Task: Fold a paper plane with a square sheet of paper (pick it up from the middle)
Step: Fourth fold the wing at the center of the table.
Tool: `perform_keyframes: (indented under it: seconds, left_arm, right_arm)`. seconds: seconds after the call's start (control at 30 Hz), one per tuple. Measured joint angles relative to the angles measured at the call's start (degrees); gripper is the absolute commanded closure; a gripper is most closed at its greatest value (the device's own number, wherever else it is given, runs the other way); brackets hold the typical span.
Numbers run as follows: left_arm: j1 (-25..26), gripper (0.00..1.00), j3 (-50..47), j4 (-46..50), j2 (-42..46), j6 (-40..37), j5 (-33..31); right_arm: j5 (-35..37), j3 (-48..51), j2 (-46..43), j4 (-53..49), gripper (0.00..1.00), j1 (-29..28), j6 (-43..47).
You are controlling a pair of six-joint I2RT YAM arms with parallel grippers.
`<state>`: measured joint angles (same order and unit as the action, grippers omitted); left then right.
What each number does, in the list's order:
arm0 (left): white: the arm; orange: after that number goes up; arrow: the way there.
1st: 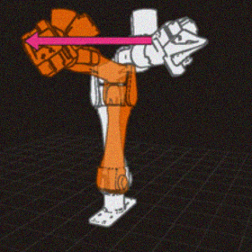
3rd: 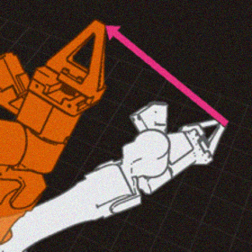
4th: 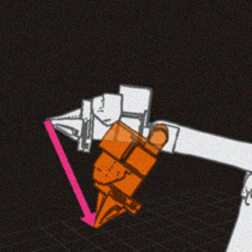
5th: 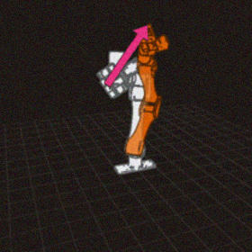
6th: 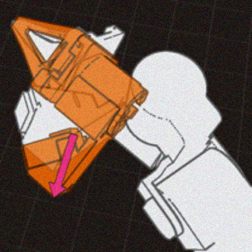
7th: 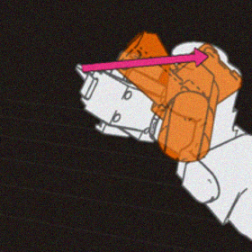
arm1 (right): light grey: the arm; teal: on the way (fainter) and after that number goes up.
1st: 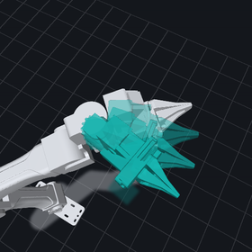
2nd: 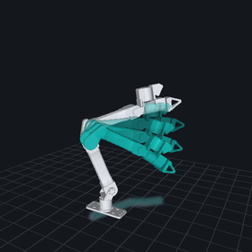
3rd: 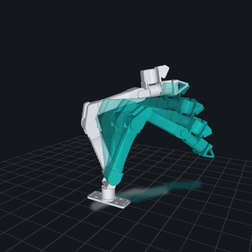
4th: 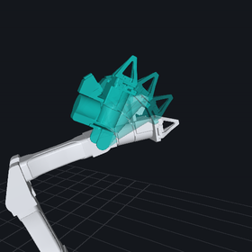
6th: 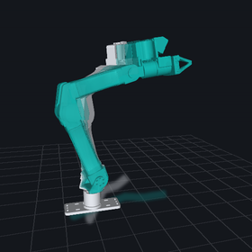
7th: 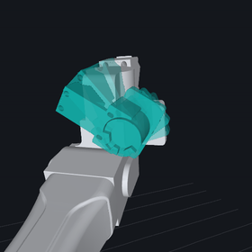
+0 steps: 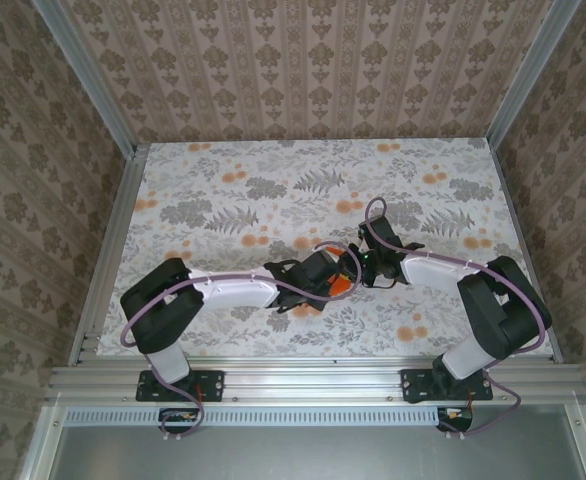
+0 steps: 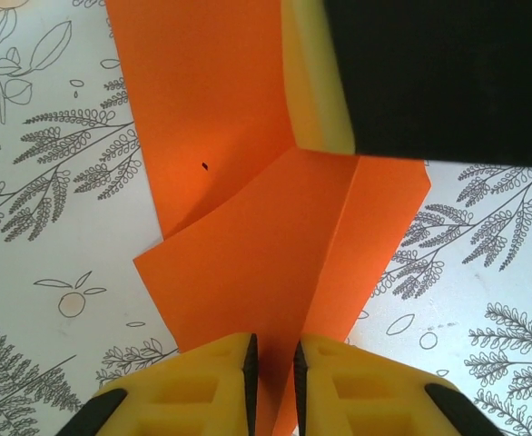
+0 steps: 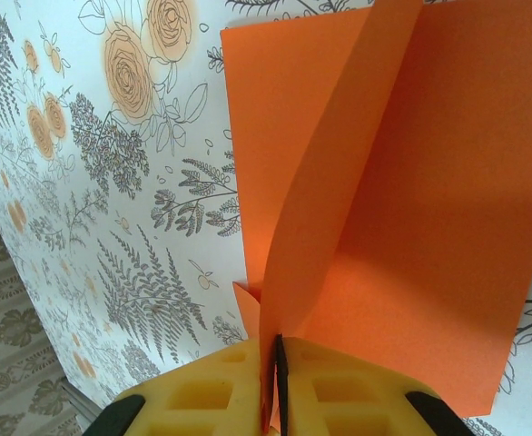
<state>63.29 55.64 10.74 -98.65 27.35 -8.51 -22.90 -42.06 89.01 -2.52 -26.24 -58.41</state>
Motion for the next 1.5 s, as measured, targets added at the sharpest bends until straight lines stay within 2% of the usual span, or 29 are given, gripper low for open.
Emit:
perform_keyframes:
  seconds: [0.2, 1.3, 1.43, 1.5]
  left_arm:
    - [-0.42, 0.87, 0.00, 0.52, 0.00, 0.09, 0.02]
    - [-2.75, 0.77, -0.55, 0.59, 0.00, 3.41, 4.94]
    - [-2.97, 0.77, -0.55, 0.59, 0.00, 3.82, 4.94]
    - [-3.02, 0.81, -0.55, 0.61, 0.00, 3.98, 4.94]
  right_arm:
    - [-0.09, 0.00, 0.00, 0.00, 0.86, 0.00, 0.00]
    - [-0.31, 0.00, 0.00, 0.00, 0.85, 0.00, 0.00]
    - [-0.31, 0.00, 0.00, 0.00, 0.85, 0.00, 0.00]
    - [-0.31, 0.00, 0.00, 0.00, 0.85, 0.00, 0.00]
